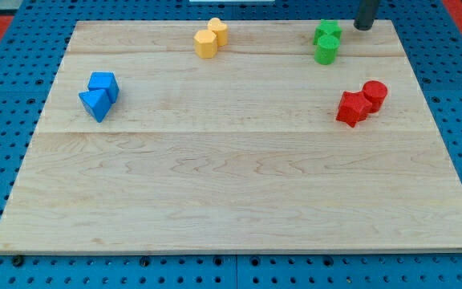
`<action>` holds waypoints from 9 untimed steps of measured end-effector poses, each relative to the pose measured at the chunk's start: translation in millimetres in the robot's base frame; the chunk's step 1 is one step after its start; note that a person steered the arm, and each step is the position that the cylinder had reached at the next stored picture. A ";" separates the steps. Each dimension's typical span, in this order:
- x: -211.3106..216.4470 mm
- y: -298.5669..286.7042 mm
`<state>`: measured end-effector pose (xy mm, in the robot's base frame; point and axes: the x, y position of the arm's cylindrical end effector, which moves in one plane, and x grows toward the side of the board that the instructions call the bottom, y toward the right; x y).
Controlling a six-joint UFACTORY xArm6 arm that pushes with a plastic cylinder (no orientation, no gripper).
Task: Push the green star parallel to the yellow hexagon
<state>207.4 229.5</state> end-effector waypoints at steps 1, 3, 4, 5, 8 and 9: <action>14.0 -34.5; 26.0 -50.0; 34.3 -70.4; 37.1 -99.1; -12.2 -81.7; -15.0 -92.4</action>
<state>192.4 137.1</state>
